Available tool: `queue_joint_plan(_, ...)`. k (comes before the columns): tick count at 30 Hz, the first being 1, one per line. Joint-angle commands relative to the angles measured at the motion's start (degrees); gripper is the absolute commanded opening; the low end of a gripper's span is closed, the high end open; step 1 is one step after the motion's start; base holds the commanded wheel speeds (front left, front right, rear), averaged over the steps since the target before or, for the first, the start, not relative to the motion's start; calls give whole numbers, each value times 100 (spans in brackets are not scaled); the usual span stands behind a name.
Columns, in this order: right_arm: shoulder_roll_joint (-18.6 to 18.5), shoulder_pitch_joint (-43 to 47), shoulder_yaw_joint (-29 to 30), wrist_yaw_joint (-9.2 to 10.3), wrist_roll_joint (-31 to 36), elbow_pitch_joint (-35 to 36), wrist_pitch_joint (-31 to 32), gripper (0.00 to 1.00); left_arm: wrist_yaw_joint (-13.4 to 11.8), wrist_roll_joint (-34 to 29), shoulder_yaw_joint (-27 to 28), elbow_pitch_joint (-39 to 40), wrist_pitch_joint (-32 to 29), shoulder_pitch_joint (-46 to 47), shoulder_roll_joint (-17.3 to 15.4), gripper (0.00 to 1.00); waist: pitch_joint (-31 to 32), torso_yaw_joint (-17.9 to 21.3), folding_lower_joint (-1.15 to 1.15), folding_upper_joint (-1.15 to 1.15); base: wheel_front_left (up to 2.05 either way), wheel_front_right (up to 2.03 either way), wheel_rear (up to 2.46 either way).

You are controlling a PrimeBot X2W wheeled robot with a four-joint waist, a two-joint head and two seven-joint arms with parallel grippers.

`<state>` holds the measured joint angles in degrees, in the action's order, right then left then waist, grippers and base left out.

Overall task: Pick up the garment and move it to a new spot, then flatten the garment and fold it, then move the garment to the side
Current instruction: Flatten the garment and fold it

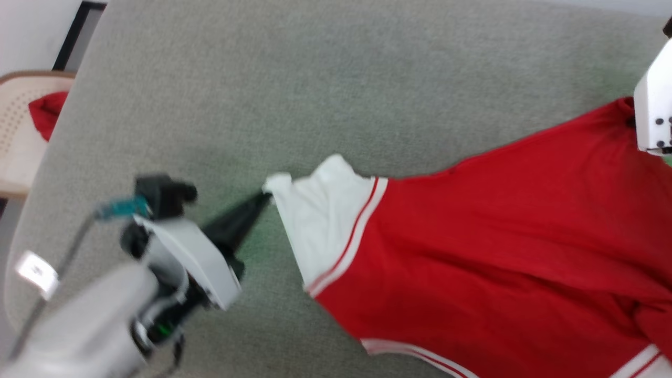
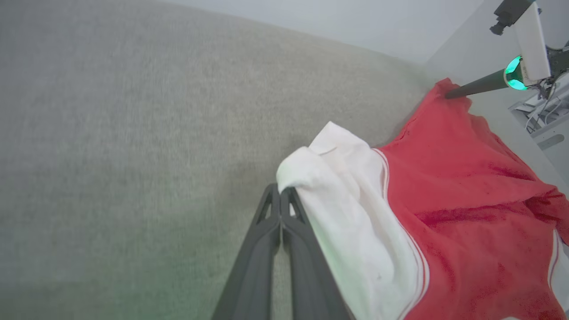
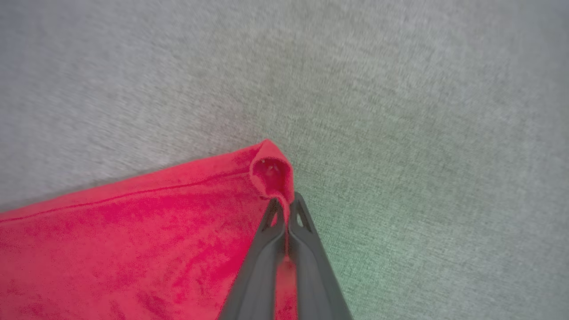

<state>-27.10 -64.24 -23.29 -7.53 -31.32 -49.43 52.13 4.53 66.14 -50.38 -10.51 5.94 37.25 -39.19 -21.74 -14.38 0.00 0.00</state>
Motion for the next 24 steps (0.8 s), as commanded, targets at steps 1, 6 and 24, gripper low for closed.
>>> queue_joint_plan(1, 51, -118, 48, 8, 18, 18, -92, 0, -59, -38, 69, 96, -110, 234, -124, 0, 192, 163, 0, 0, 0, 0, 0)
queue_joint_plan(6, 247, -265, 106, 7, 31, 137, -405, 0, -193, -138, 245, 394, -687, 1013, -439, 0, 503, 365, 0, 0, 0, 0, 0)
queue_joint_plan(24, 619, -855, -86, 7, 93, 920, -1378, 0, 112, -254, 405, -832, -2482, 3919, -132, 0, 1572, 945, 0, 0, 0, 0, 0)
